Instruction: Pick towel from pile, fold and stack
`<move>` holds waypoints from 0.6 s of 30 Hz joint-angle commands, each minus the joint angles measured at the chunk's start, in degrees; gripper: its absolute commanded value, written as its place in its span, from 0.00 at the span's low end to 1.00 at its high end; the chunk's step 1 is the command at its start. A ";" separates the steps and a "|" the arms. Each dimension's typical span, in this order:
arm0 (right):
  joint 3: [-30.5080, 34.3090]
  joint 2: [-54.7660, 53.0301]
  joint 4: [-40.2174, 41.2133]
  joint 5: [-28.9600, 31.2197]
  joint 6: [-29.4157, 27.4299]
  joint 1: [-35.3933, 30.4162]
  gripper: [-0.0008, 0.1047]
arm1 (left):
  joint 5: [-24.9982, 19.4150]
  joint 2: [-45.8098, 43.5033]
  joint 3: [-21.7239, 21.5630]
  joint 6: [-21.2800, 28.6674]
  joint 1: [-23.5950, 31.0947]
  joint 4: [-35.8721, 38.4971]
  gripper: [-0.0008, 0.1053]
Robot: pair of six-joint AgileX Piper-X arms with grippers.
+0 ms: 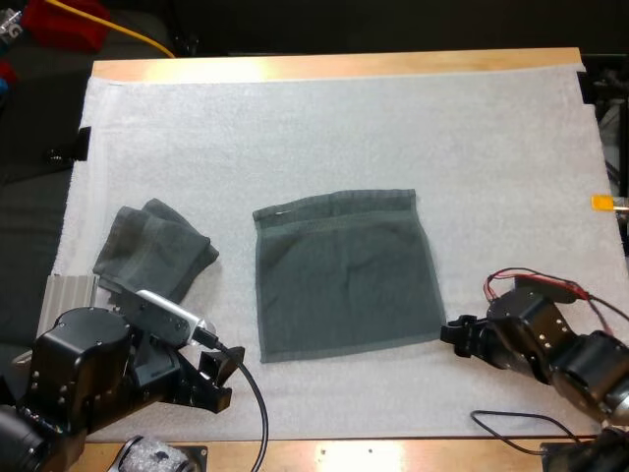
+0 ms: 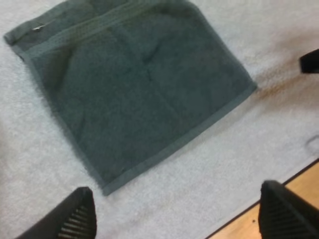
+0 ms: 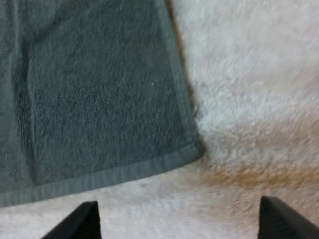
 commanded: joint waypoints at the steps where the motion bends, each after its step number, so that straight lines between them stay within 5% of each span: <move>1: 1.03 -0.22 -2.21 -1.54 1.73 -1.01 0.61 | 0.42 -0.24 -0.21 -0.76 -0.35 0.12 0.63; 8: 5.52 -0.22 -8.58 -9.82 2.01 -10.04 0.61 | 0.42 -0.24 -0.21 -0.75 -0.35 0.12 0.63; 18: 12.54 4.30 -18.58 -30.57 1.95 -23.04 0.61 | 1.05 -0.24 -0.21 -0.75 -0.35 0.12 0.63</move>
